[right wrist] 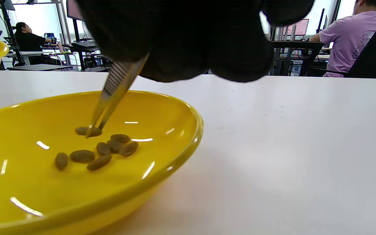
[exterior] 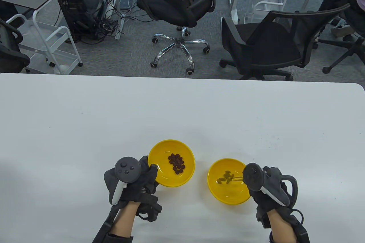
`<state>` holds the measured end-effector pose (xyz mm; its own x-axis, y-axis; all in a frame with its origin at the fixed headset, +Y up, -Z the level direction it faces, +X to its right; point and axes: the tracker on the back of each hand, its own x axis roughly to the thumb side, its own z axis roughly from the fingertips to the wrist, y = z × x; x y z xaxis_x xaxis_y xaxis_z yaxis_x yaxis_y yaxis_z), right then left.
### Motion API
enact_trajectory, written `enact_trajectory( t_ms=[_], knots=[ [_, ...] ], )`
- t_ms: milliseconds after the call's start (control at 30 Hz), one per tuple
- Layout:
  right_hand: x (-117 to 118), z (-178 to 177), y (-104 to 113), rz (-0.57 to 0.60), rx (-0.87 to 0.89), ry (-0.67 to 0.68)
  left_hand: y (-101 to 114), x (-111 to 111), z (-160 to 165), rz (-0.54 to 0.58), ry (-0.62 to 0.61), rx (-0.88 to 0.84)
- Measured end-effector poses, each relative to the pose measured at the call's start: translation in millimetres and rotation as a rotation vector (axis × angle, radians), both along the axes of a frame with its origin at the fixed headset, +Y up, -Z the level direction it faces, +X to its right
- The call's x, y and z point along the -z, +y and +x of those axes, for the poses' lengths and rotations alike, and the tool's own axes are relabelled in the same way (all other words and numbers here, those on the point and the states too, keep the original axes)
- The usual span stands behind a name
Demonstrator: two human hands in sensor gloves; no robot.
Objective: Pick raisins with tweezers into bowl
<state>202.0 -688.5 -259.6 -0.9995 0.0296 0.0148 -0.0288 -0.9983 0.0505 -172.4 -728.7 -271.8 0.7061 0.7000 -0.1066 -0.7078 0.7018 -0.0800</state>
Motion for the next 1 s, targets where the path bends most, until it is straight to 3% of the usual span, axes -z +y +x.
enact_trajectory(
  t_ms=[500,1000],
  knots=[
    [-2.0,2.0,3.1,-0.014,0.001,-0.027,-0.1,0.0,-0.9,0.000,-0.002,-0.002],
    [-3.2,4.9,6.0,0.108,0.009,-0.051,-5.1,3.3,-3.0,-0.005,0.008,0.045]
  ],
)
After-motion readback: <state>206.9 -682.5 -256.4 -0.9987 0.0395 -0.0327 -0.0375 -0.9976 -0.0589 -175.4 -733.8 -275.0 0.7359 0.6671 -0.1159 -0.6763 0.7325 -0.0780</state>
